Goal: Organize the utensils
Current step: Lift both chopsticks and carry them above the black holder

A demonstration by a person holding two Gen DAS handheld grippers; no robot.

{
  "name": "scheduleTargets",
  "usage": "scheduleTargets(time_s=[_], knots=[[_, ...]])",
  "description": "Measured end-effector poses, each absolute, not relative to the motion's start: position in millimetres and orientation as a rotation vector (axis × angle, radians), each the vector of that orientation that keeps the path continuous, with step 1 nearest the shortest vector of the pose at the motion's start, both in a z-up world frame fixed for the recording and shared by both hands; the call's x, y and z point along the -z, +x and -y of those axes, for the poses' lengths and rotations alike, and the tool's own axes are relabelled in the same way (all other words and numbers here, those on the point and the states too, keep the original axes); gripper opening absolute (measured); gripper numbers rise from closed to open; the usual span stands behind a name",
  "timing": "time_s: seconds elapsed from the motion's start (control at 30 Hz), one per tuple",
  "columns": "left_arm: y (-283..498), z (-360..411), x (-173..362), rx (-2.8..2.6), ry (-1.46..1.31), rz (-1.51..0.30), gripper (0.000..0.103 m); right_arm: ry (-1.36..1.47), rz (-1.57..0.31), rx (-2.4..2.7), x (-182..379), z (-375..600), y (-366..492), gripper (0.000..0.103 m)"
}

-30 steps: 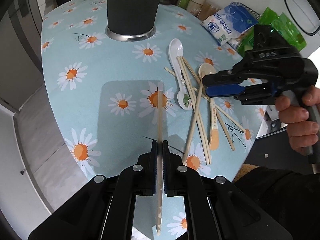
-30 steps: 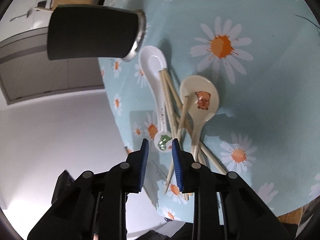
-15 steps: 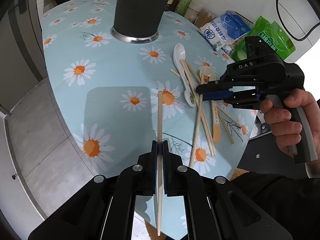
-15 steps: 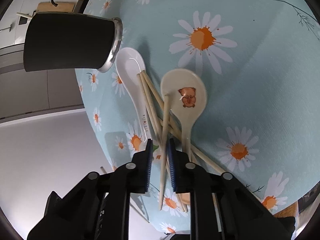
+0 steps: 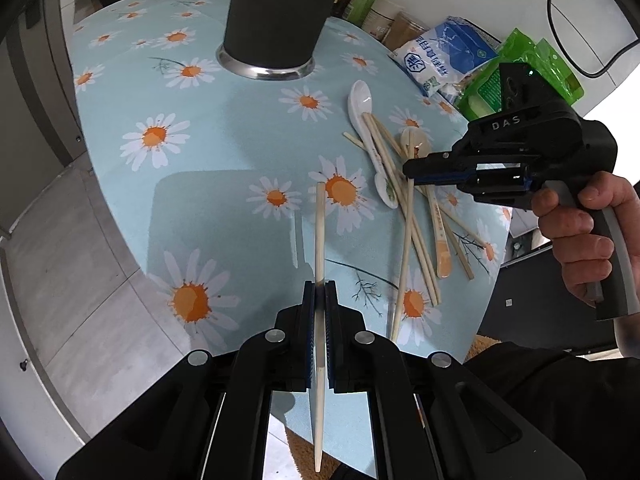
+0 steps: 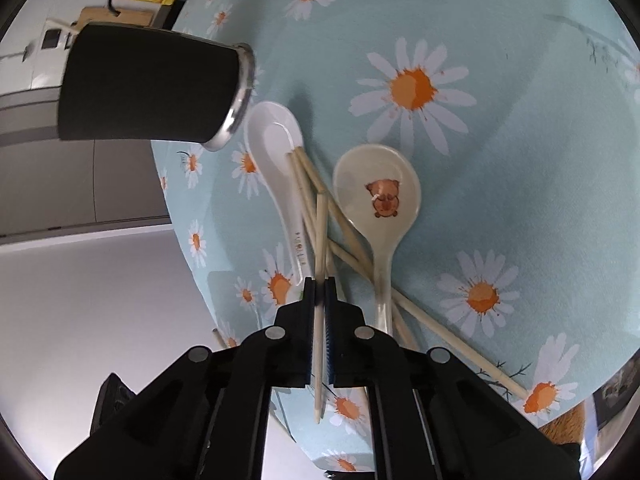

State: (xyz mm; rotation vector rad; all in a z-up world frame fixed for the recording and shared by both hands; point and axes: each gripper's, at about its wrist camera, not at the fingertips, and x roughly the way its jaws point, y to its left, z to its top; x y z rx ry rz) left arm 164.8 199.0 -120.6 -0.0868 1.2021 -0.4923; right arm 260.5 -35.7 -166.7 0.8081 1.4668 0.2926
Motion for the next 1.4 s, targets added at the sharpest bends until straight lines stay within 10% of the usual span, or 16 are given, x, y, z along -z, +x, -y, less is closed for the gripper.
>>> scheduleTargets(time_s=[1.4], knots=[[233,-138,-25,0.158,-0.323,-0.690,0.004,0.137,-0.904,-0.958,-23,25,343,0.006]])
